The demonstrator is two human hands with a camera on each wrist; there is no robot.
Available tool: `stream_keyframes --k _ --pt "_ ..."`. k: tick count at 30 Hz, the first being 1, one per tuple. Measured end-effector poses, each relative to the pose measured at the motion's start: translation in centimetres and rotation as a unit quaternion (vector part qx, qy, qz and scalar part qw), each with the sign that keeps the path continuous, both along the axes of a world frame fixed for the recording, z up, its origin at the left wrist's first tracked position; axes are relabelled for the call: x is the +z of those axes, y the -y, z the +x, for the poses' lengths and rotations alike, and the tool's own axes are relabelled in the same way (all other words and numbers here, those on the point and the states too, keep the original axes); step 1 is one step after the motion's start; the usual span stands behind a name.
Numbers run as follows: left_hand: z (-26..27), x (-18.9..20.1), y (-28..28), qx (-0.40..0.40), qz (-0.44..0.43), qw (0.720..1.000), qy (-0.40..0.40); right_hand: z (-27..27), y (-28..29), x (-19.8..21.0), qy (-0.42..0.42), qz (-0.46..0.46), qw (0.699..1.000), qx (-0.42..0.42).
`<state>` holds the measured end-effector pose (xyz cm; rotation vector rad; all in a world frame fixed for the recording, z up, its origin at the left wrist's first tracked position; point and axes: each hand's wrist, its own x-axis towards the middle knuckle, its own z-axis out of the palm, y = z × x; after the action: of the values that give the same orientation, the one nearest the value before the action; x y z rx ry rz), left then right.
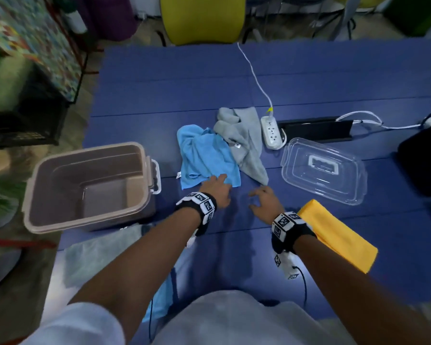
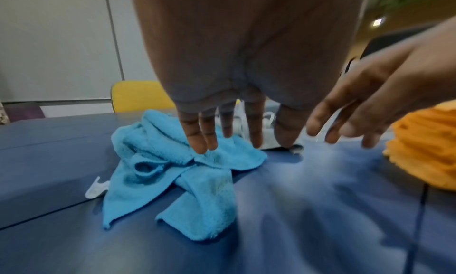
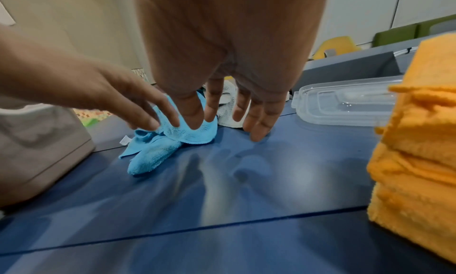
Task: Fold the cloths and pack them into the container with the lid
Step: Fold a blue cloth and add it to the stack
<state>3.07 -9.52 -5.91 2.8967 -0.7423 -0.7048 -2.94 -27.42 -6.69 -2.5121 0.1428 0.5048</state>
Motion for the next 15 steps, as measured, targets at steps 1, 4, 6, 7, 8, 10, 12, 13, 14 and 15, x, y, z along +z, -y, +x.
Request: stream_keyframes --k 1,4,6,7,8,10,12,13,14,15 --pt "0.4 -0.9 0.7 -0.017 0.037 0.999 -0.007 -0.1 0.2 -0.2 -0.001 0.008 1.0 0.0" --pt "0.7 -2.8 2.5 -0.025 0.081 0.996 -0.019 0.1 0.7 -0.8 -0.005 0.019 1.0 0.015" --pt "0.5 -3.3 3.6 0.015 0.03 0.999 -0.012 0.3 1.0 -0.9 -0.002 0.028 0.999 0.029" --pt "0.5 -3.4 4.0 0.032 -0.005 0.999 -0.003 0.5 1.1 -0.8 0.004 0.035 0.999 0.035" --pt "0.5 -3.2 4.2 0.047 -0.037 0.998 0.004 0.8 1.4 -0.8 0.013 0.044 0.998 0.038" --pt "0.5 -2.6 4.2 0.07 -0.116 0.991 -0.011 1.6 2.0 -0.2 0.049 0.049 0.997 0.041" --pt "0.0 -1.5 4.0 0.105 -0.227 0.967 -0.041 2.4 2.1 0.7 0.101 0.053 0.991 0.066" --pt "-0.4 -0.9 3.8 0.136 -0.289 0.946 -0.047 2.7 1.9 1.4 0.117 0.059 0.988 0.088" --pt "-0.9 -0.1 3.5 0.173 -0.349 0.92 -0.051 3.0 1.6 2.1 0.124 0.064 0.984 0.107" --pt "-1.3 0.6 3.2 0.207 -0.398 0.893 -0.049 3.1 1.2 2.9 0.124 0.058 0.983 0.125"
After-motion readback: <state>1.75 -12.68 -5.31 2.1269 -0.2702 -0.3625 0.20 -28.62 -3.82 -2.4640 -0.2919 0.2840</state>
